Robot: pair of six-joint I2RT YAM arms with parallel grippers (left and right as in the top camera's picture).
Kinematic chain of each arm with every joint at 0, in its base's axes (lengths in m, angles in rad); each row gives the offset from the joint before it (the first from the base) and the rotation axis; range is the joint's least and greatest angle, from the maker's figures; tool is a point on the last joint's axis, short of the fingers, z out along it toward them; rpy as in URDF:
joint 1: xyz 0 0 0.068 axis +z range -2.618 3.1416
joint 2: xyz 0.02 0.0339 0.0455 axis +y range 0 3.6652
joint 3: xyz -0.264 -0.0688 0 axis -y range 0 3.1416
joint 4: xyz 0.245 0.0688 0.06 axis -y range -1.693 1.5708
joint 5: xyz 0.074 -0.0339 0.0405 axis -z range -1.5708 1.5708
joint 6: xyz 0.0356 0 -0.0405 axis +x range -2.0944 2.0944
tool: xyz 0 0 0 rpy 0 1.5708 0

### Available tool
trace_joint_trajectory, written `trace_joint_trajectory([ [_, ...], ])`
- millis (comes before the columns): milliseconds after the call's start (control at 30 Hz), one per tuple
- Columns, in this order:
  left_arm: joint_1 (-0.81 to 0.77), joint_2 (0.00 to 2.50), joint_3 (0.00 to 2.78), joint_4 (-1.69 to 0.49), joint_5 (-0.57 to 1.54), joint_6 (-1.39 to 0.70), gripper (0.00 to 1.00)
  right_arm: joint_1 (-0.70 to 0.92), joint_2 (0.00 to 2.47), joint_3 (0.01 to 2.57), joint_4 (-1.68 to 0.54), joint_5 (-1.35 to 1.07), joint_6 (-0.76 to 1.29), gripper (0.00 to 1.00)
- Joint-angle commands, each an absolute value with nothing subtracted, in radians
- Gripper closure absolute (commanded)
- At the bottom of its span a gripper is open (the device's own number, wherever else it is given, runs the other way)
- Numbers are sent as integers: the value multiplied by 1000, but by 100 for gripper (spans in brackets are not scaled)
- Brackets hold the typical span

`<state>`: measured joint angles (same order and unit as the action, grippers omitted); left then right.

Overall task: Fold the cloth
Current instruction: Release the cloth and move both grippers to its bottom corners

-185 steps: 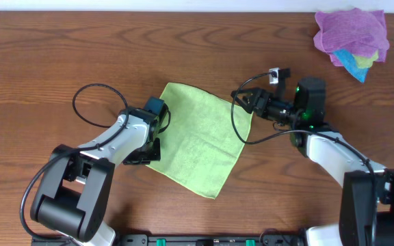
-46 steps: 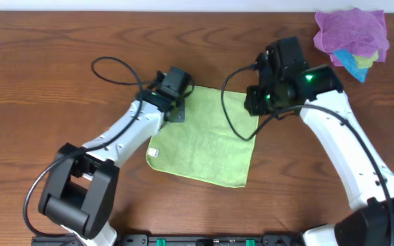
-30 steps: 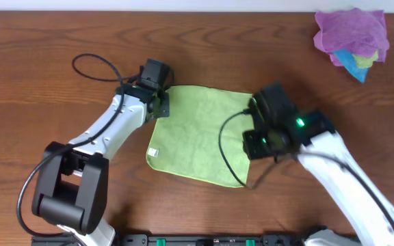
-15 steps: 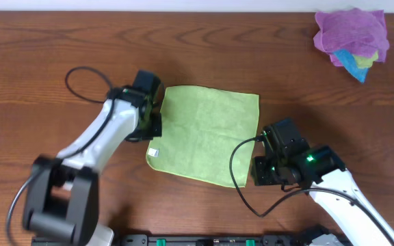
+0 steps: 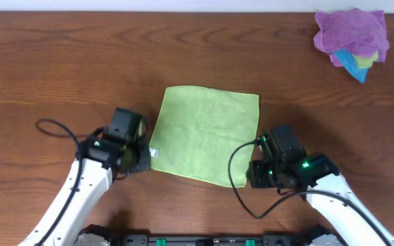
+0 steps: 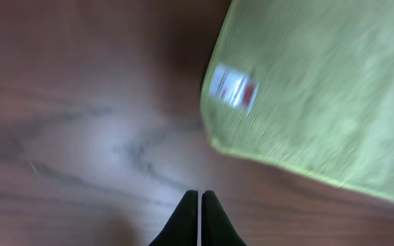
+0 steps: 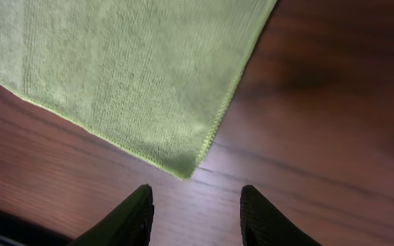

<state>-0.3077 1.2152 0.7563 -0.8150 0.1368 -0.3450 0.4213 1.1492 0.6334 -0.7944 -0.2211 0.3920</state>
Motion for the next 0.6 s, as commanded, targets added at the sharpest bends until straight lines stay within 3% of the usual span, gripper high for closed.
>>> trace_joint_trajectory([
  [0,-305,1202,709,-788,207,-382,94,398,1143,578,-743,-344,404,57],
  [133,-305,1204,675,-727,230,-395,95,396,1143,547,-711,-350,416,51],
  [333,-262,1232,648,-690,238,-404,94,374,1143,488,-669,-413,426,52],
  [567,-176,1305,641,-604,331,-339,81,339,1143,448,-634,-477,426,52],
])
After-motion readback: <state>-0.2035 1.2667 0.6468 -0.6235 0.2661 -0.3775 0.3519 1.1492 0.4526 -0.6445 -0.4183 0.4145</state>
